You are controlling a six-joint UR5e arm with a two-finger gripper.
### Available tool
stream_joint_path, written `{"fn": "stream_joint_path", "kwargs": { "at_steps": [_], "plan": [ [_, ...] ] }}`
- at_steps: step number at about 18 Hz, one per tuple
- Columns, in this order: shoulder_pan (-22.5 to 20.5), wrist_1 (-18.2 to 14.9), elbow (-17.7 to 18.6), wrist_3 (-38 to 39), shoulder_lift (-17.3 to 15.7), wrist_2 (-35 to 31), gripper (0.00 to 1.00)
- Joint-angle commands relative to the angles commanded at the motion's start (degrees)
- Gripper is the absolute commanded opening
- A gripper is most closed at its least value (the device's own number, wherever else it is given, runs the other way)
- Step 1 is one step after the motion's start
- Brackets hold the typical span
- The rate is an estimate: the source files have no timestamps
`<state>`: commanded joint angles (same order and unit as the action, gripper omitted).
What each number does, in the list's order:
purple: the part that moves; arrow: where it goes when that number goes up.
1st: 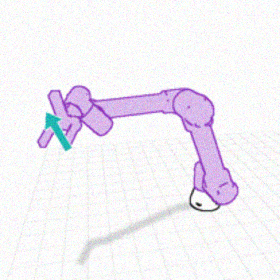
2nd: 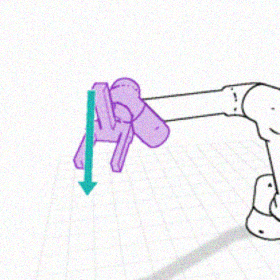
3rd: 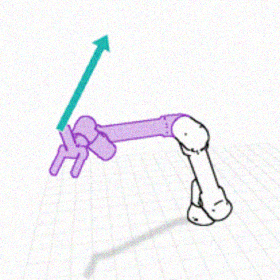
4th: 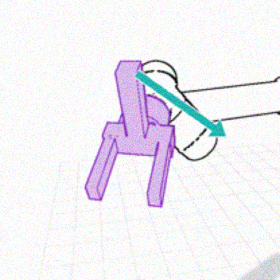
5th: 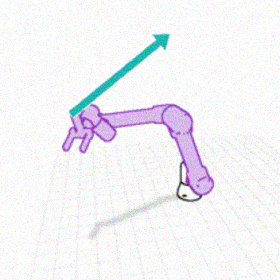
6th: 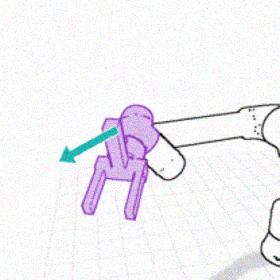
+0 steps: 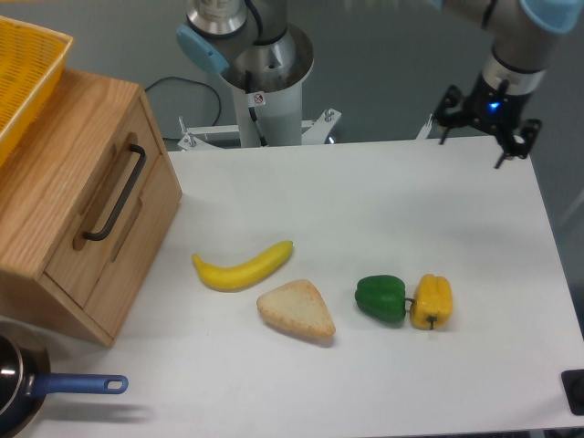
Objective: Slide the top drawer open
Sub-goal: 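Move the gripper across the table toward the drawer's black handle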
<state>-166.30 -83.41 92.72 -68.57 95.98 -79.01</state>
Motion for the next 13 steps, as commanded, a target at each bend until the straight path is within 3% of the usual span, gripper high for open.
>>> {"fn": "stream_joint_path", "kwargs": {
  "at_steps": [4, 13],
  "plan": [
    [3.95, -4.39, 0.18, 7.29, -1.50, 0.00, 1.00],
    [17.49, -4.66, -0.79, 23.65, -3.43, -0.26, 1.00]
  ]
}}
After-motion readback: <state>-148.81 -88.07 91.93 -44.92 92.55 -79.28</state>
